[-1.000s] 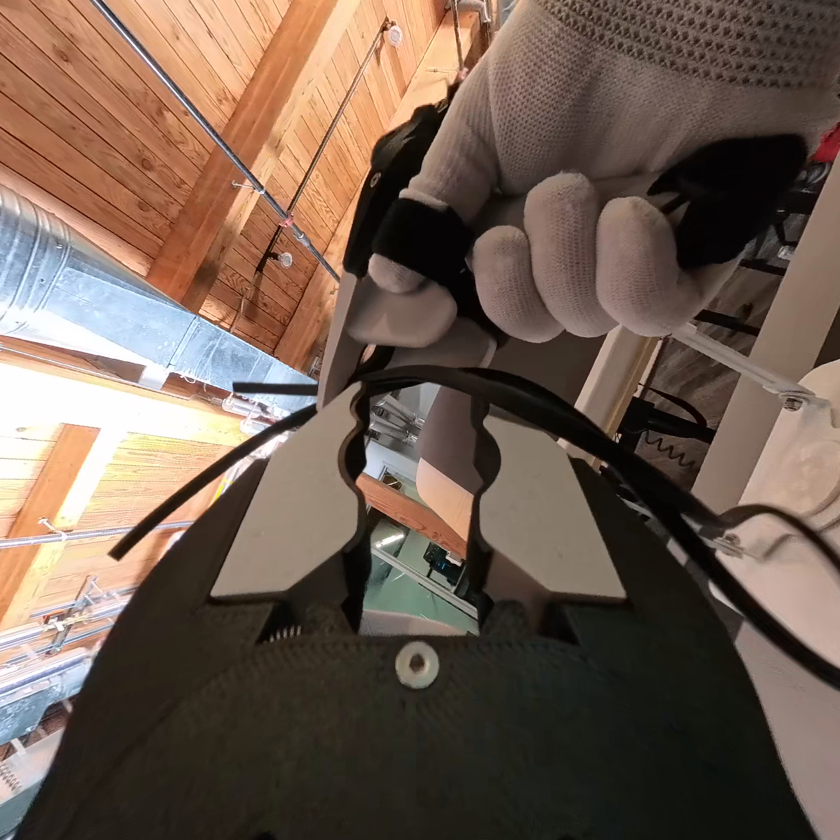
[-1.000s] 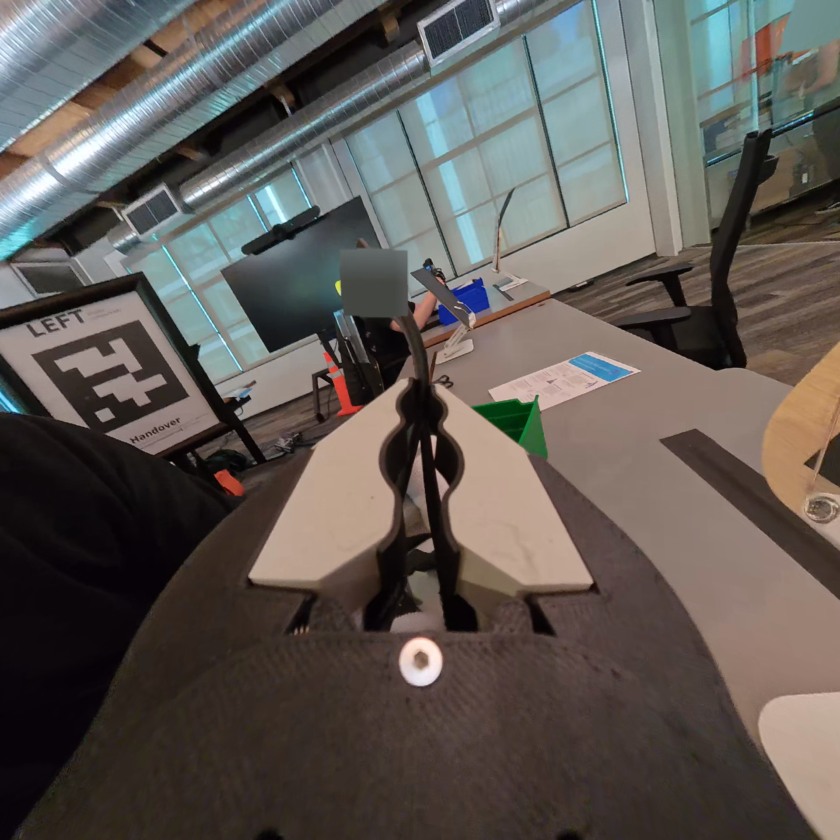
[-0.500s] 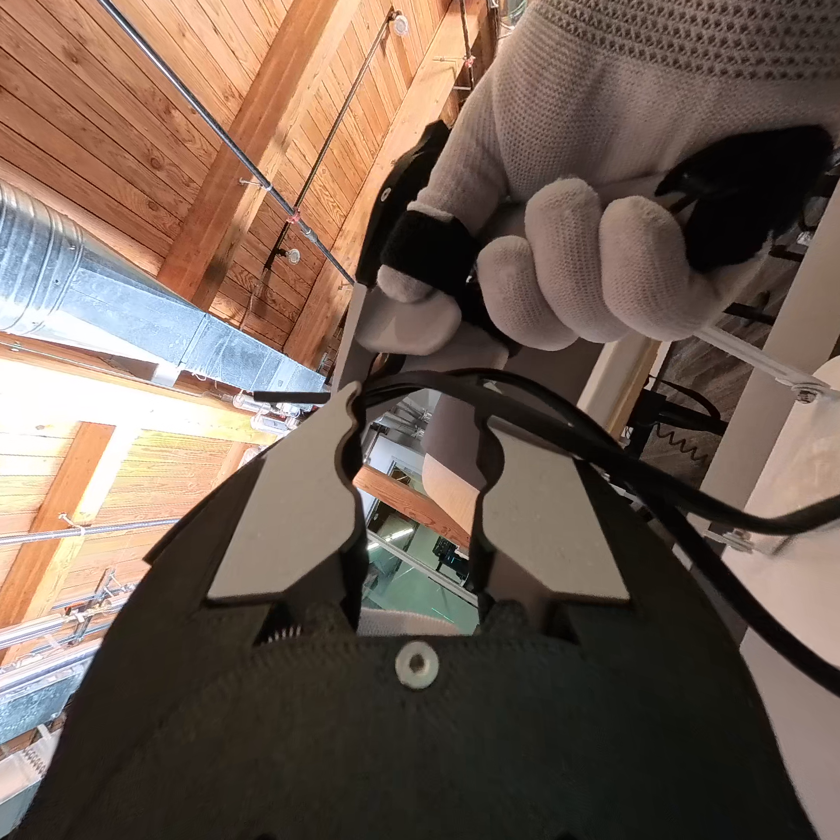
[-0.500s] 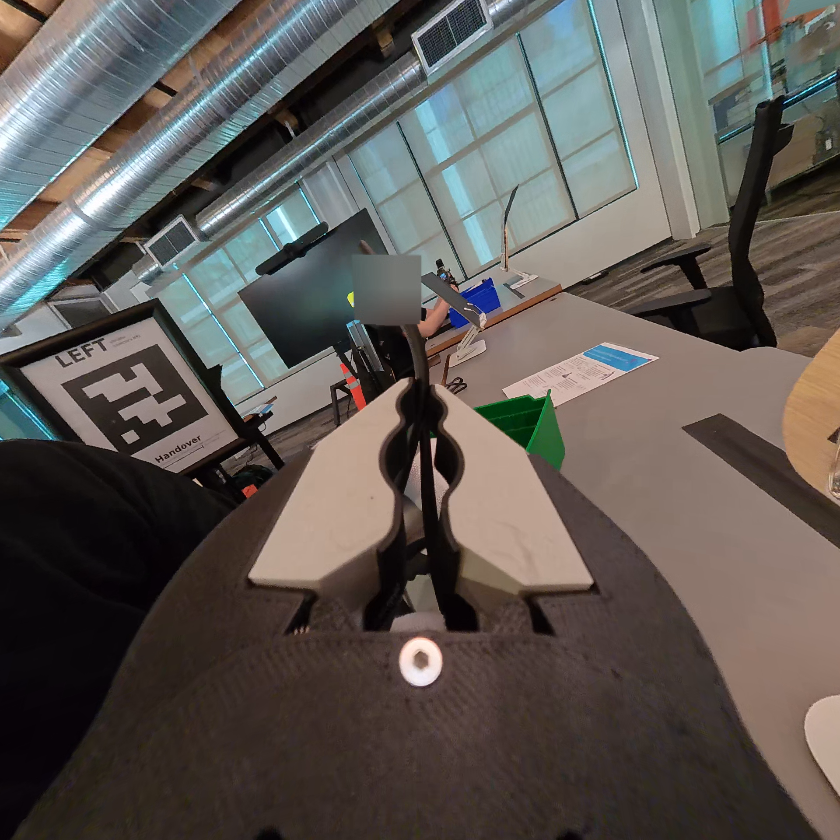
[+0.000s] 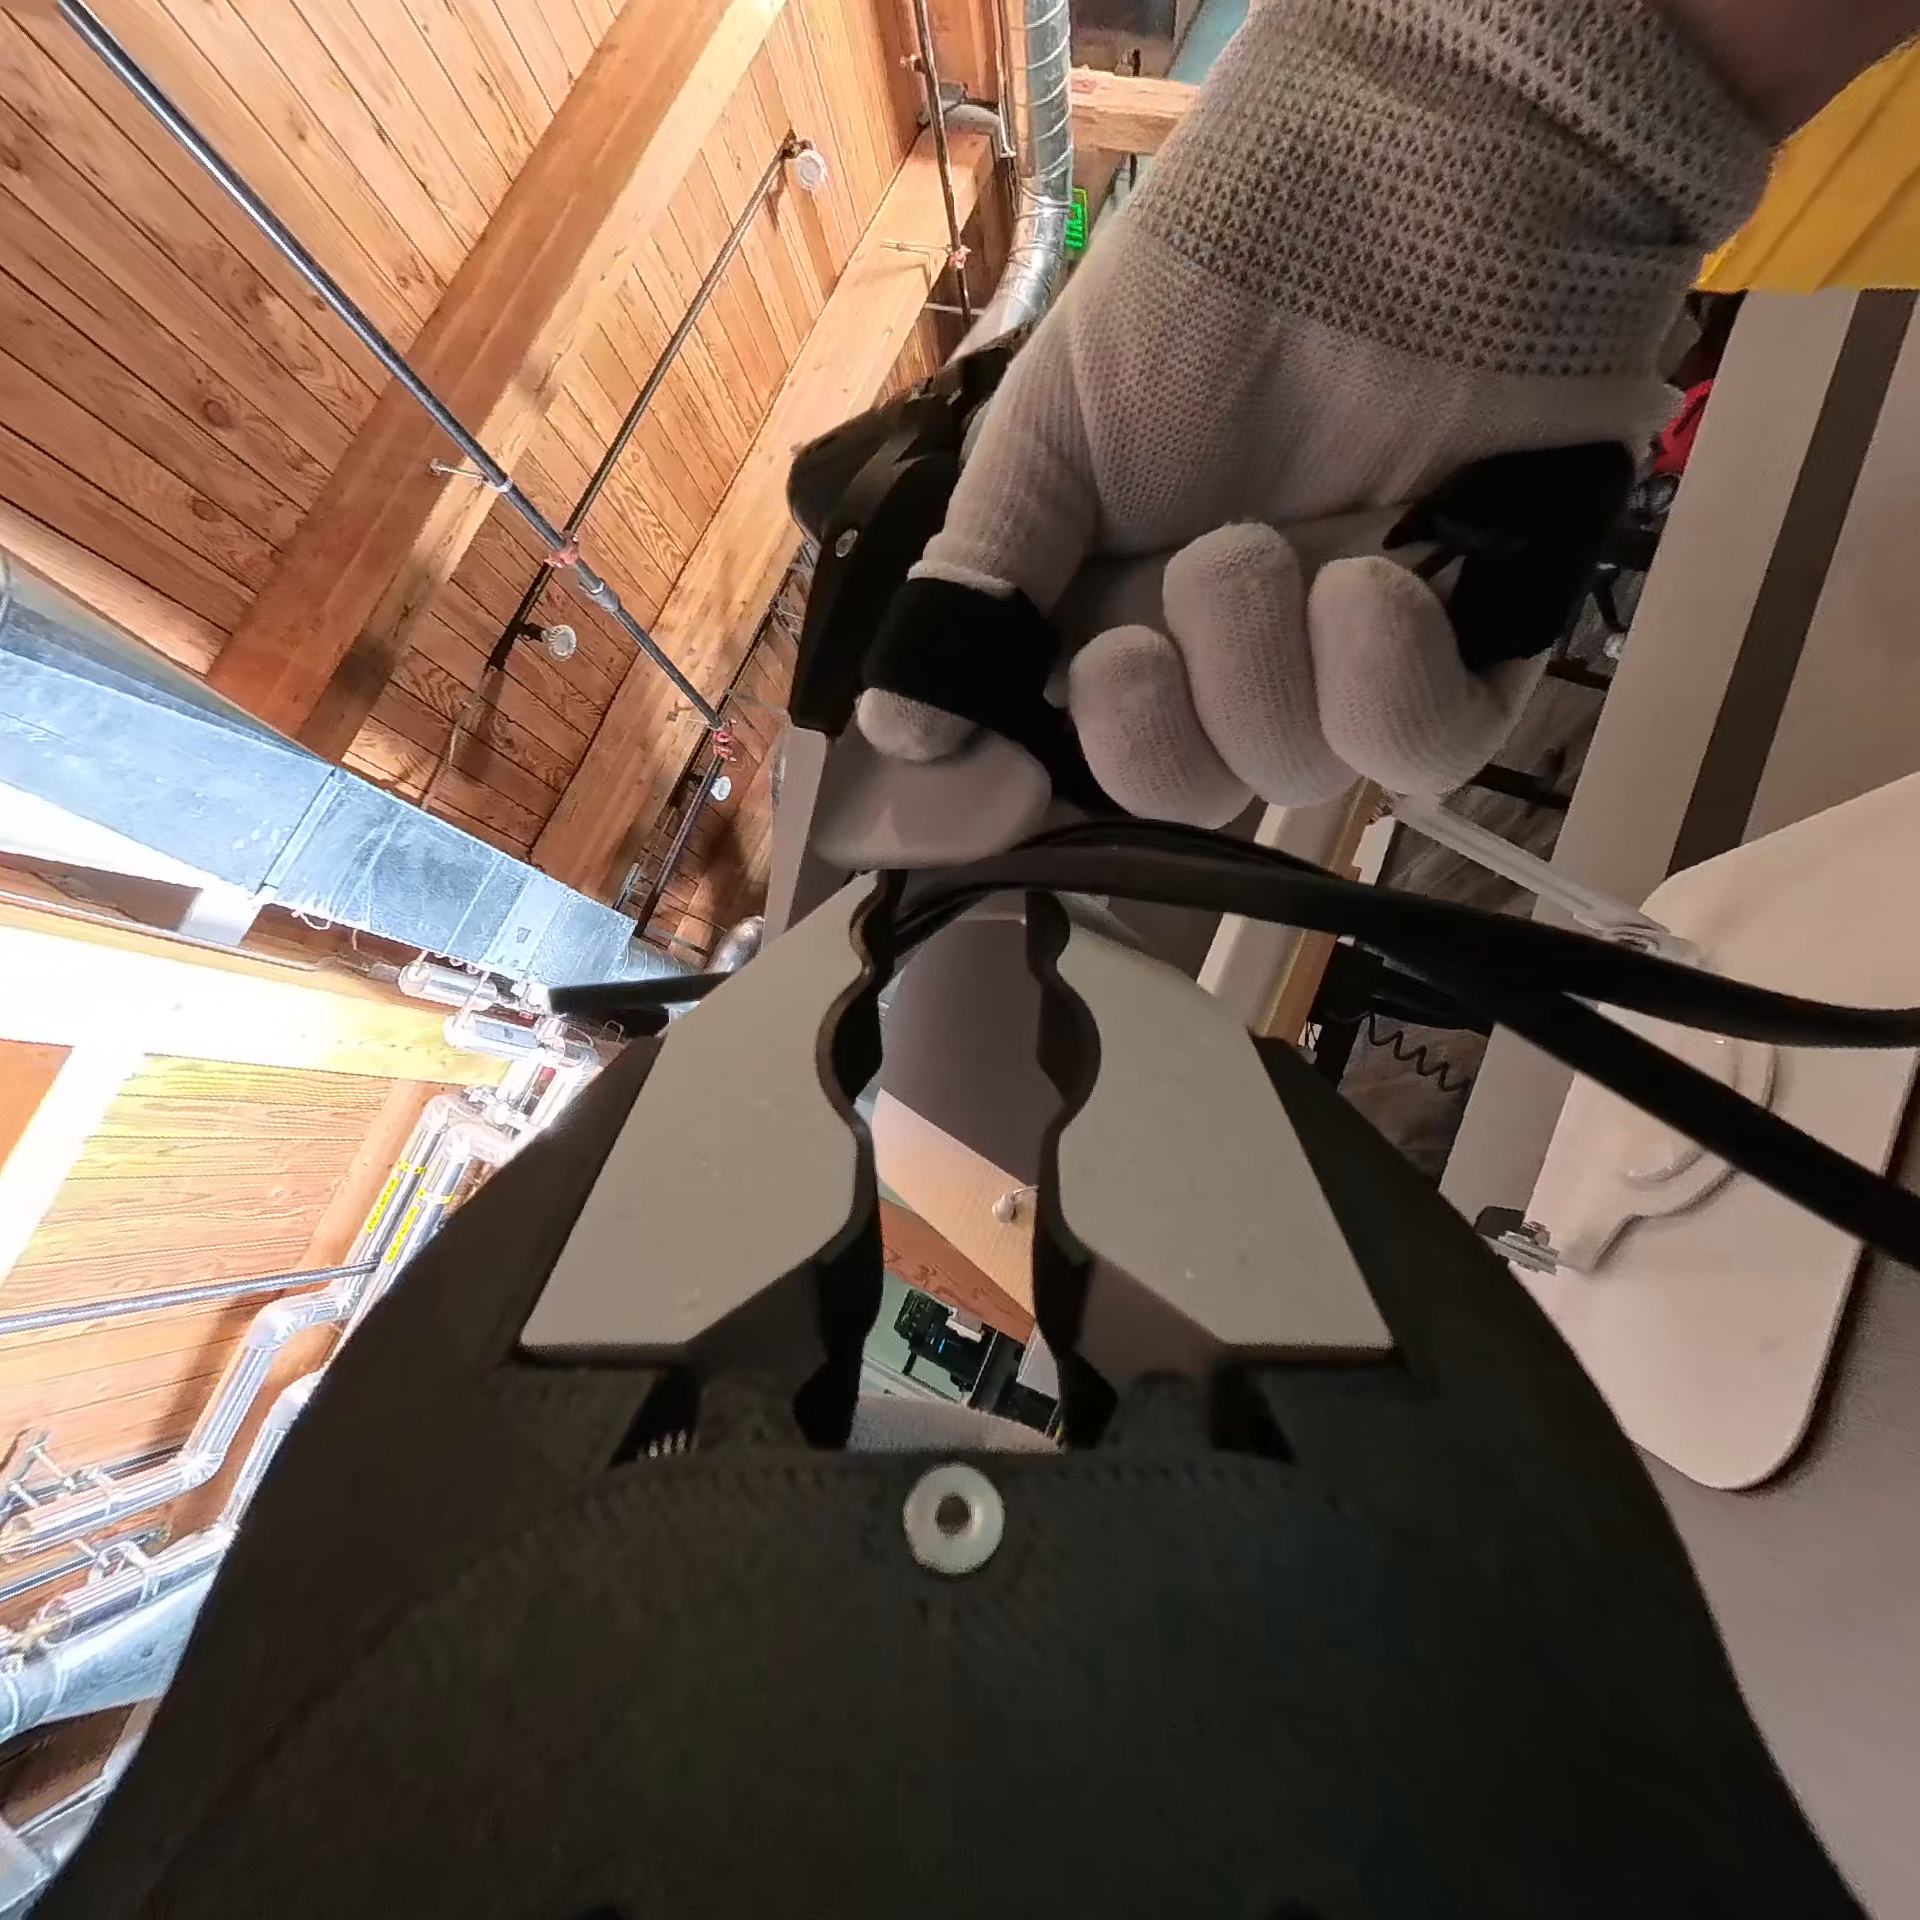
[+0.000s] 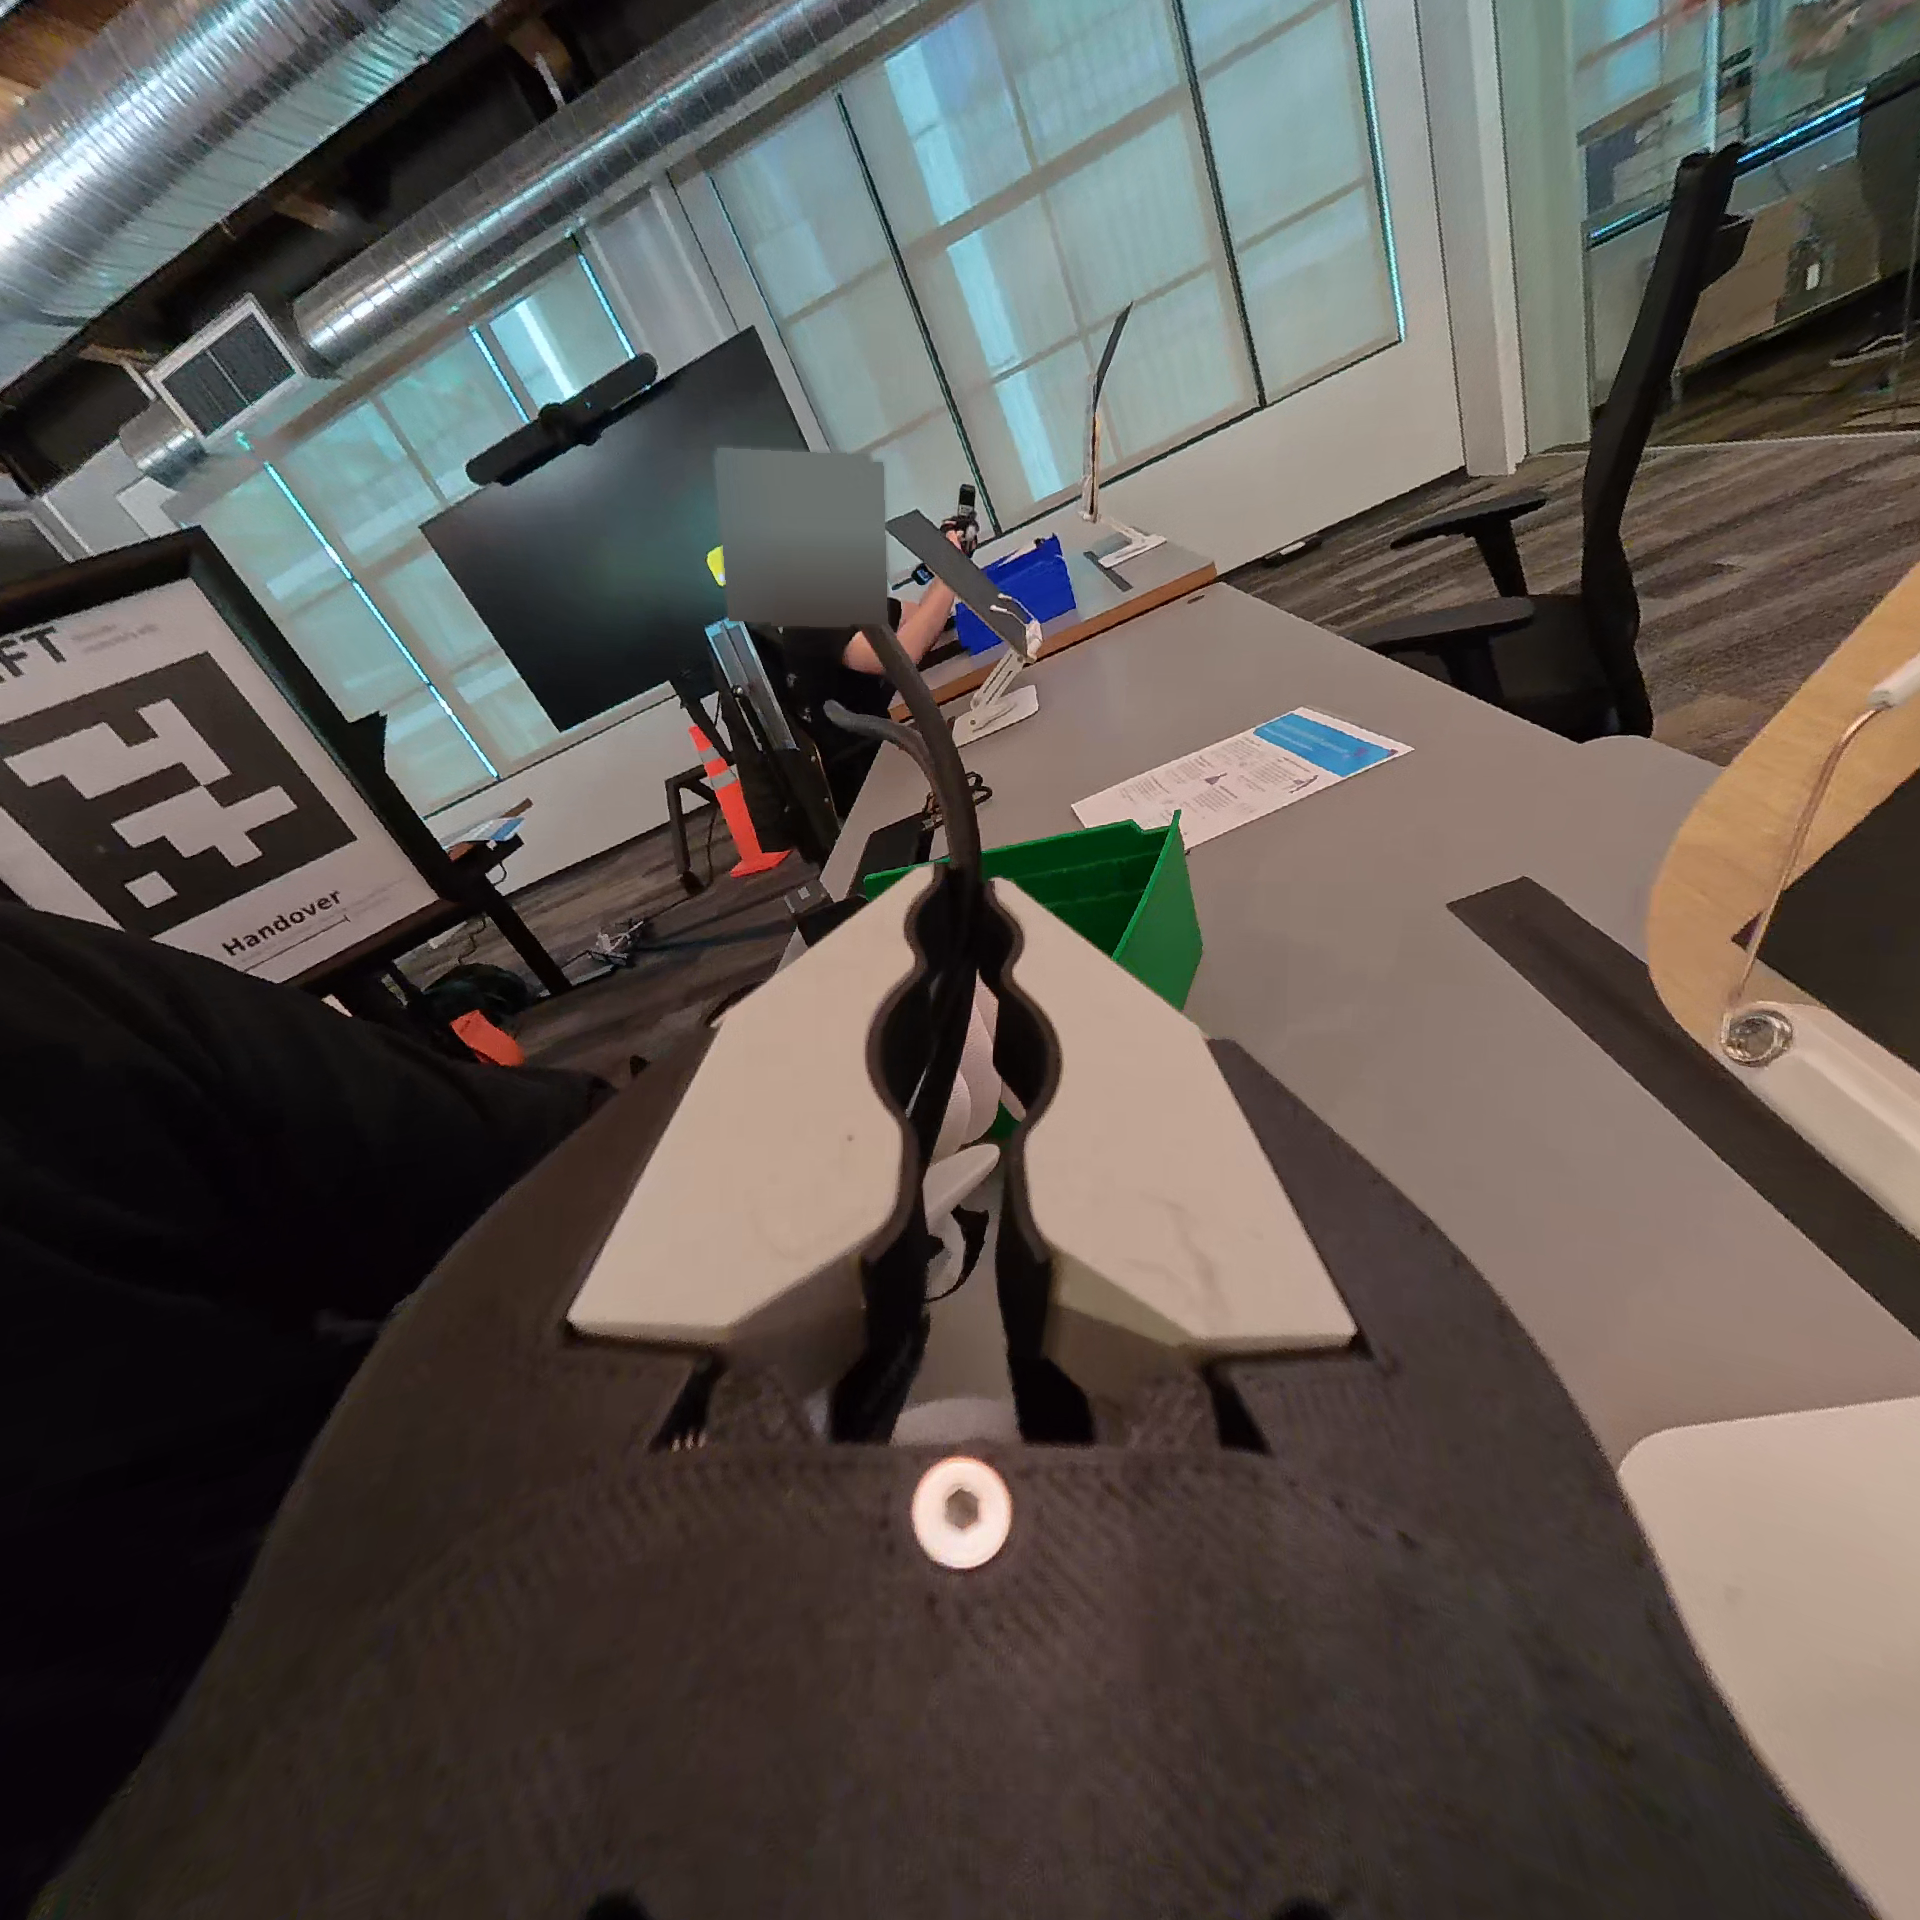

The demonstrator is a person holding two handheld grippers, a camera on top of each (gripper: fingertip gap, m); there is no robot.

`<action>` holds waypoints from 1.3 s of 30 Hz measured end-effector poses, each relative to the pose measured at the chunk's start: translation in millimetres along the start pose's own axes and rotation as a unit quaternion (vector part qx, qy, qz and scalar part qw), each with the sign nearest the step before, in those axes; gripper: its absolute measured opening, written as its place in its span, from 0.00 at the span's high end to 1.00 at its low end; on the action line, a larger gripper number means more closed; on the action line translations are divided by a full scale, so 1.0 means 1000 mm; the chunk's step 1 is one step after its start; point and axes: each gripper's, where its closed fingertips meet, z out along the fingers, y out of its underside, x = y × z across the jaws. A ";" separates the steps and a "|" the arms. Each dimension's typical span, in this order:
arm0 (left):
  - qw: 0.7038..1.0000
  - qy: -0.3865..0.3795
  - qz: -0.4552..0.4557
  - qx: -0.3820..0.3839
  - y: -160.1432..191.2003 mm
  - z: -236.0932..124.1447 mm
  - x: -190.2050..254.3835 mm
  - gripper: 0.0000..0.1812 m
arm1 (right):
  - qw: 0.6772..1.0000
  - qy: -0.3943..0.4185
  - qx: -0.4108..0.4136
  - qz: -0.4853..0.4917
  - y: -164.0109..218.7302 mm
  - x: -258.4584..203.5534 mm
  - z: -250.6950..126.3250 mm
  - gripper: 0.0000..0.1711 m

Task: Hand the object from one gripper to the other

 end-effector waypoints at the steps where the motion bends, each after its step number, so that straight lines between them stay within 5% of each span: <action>1: 1.000 0.003 -0.001 0.000 0.000 0.000 0.001 0.88 | 1.000 0.002 -0.001 0.000 0.001 0.001 0.000 1.00; 14: 0.999 0.037 -0.020 0.008 -0.002 -0.001 0.008 0.98 | 0.999 0.016 -0.031 -0.006 0.015 0.016 -0.002 1.00; 28: 0.982 0.072 -0.172 0.005 0.001 0.000 -0.005 0.99 | 0.995 0.067 -0.061 -0.031 0.026 0.037 -0.008 0.91; 35: 0.950 0.112 -0.293 -0.016 0.011 0.002 -0.019 1.00 | 0.983 0.098 -0.080 -0.133 0.018 0.030 -0.022 0.86; 39: 0.922 0.145 -0.354 -0.055 0.027 0.003 -0.023 0.99 | 0.943 0.122 -0.074 -0.301 -0.002 0.006 -0.035 0.83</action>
